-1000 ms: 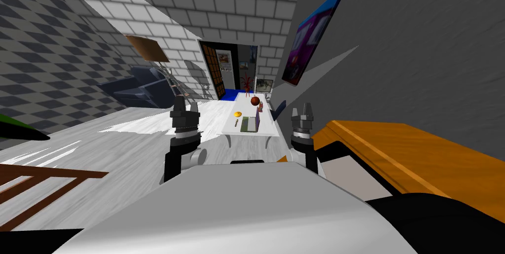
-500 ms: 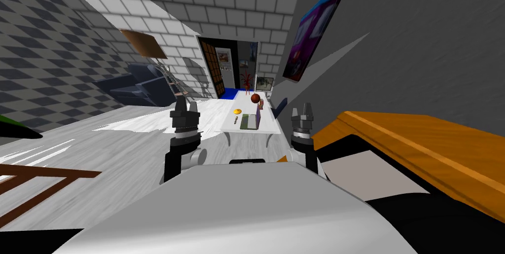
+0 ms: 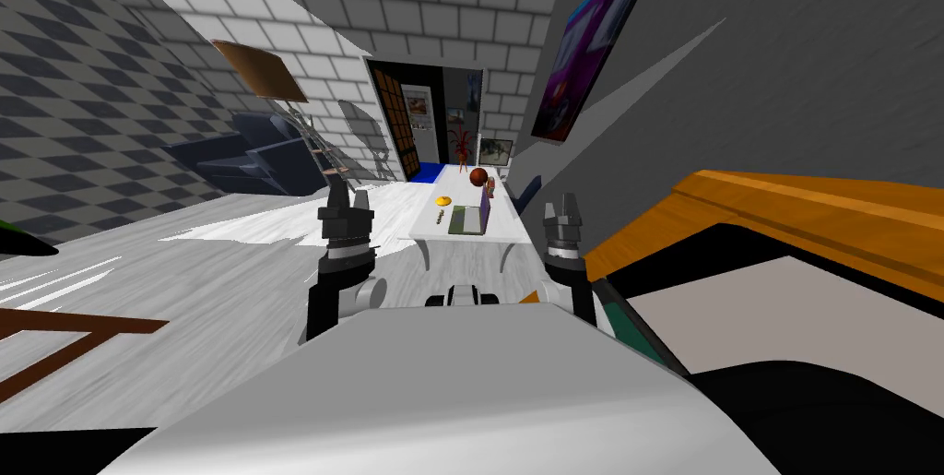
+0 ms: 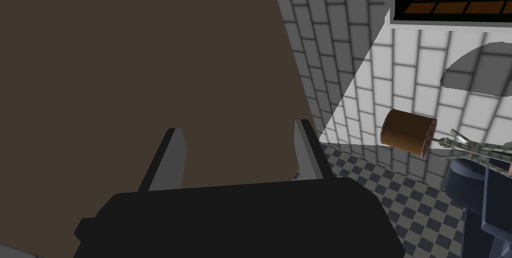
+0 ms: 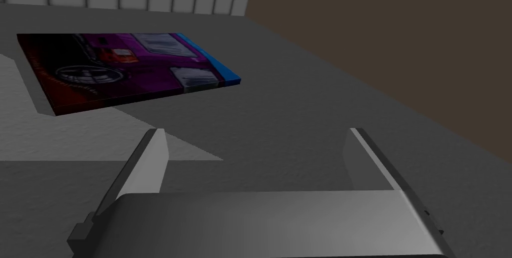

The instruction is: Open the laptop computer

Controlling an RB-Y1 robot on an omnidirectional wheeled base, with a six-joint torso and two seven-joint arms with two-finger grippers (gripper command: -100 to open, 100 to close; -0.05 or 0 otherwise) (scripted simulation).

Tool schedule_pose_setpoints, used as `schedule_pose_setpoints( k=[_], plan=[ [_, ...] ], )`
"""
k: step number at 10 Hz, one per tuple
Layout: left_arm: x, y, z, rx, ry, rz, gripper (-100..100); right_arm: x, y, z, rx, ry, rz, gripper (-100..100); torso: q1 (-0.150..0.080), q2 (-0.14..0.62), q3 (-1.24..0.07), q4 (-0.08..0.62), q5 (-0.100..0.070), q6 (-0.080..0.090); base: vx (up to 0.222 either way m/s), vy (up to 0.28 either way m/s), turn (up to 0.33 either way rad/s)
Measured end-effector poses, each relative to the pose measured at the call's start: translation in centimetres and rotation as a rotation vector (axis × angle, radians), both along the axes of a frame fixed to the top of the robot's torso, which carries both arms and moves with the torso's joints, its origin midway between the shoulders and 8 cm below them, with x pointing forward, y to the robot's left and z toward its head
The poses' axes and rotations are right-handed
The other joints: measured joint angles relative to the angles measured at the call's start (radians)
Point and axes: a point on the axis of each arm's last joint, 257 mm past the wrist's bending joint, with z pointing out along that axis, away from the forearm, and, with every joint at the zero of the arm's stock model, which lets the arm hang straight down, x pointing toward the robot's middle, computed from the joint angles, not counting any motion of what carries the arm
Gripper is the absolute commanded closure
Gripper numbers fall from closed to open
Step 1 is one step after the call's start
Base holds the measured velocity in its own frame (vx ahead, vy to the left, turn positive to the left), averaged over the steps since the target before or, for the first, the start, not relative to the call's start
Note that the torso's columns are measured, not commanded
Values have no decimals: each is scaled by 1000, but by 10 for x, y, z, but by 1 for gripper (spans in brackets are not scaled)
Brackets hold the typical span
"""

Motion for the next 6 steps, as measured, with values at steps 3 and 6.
schedule_pose_setpoints(
  k=[3, 6],
  plan=[
    [0, 0, 0, 0, 0, 0, 0, 10, 3, -15, -153, 62, -45, -100, 1, 3, -6, 4, 0, 0, 55, 94, -10],
    [0, 0, 0, 0, 0, 0, 0, 20, 3, -34, -306, 124, -112, -100, -2, 5, -4, 5, -1, 0, 44, 86, -8]
  ],
)
